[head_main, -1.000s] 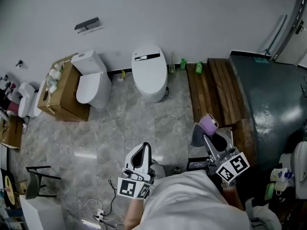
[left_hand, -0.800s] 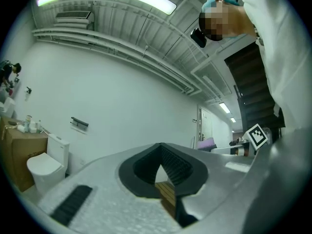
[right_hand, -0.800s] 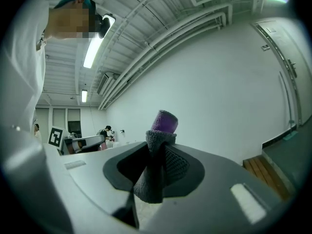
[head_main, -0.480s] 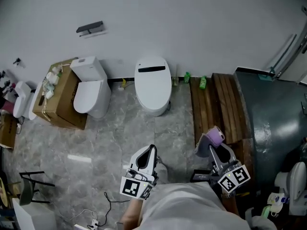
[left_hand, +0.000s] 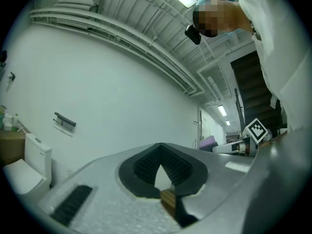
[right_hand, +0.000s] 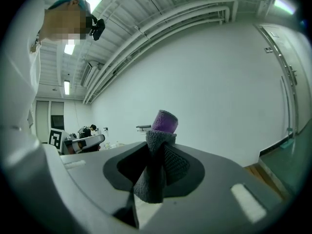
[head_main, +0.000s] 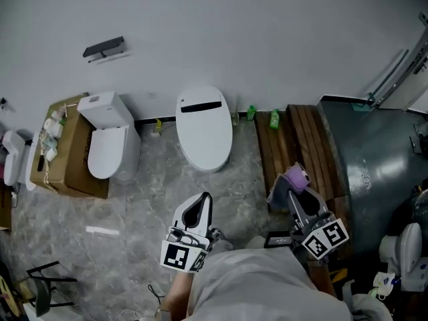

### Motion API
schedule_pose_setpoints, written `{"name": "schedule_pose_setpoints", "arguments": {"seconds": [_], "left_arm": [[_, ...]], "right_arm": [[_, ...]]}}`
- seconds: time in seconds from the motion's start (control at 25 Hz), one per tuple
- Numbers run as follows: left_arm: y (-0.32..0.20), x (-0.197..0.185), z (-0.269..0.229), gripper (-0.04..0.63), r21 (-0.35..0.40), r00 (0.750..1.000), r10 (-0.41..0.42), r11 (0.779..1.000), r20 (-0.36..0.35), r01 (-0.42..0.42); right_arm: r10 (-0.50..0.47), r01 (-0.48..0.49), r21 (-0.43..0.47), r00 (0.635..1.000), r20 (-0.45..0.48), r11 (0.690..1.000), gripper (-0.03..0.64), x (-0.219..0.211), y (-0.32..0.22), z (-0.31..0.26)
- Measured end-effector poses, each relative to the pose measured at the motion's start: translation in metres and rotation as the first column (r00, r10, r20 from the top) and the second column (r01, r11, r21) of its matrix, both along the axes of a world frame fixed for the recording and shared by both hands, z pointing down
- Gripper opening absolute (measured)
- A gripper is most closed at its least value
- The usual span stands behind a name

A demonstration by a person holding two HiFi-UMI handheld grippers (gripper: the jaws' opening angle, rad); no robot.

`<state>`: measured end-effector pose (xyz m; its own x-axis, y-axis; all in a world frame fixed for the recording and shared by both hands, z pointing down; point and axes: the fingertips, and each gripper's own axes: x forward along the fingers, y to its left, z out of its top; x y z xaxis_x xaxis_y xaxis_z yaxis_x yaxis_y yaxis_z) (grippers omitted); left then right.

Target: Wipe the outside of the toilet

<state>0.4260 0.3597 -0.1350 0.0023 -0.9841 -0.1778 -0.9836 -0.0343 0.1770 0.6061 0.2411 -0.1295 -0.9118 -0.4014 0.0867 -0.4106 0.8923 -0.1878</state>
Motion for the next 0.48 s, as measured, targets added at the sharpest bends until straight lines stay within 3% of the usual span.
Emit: {"name": "schedule_pose_setpoints", "arguments": {"seconds": [0.2,0.48], "left_arm": [[-0.031,-0.033,0.001,0.003,0.0,1.0,-0.008,1.0,-0.018,0.008],[-0.107,-0.053,0.005,0.003,-0.022,0.999,-0.049,0.999,0.005,0.049]], "right_arm": [[0.012,-0.01,0.033,0.999,-0.052,0.999,0.095,-0.022,-0.033,0.003],[-0.028,0.028,0.003,0.996,-0.089,1.0,0.095,-0.046,-0.12,0.025]]}}
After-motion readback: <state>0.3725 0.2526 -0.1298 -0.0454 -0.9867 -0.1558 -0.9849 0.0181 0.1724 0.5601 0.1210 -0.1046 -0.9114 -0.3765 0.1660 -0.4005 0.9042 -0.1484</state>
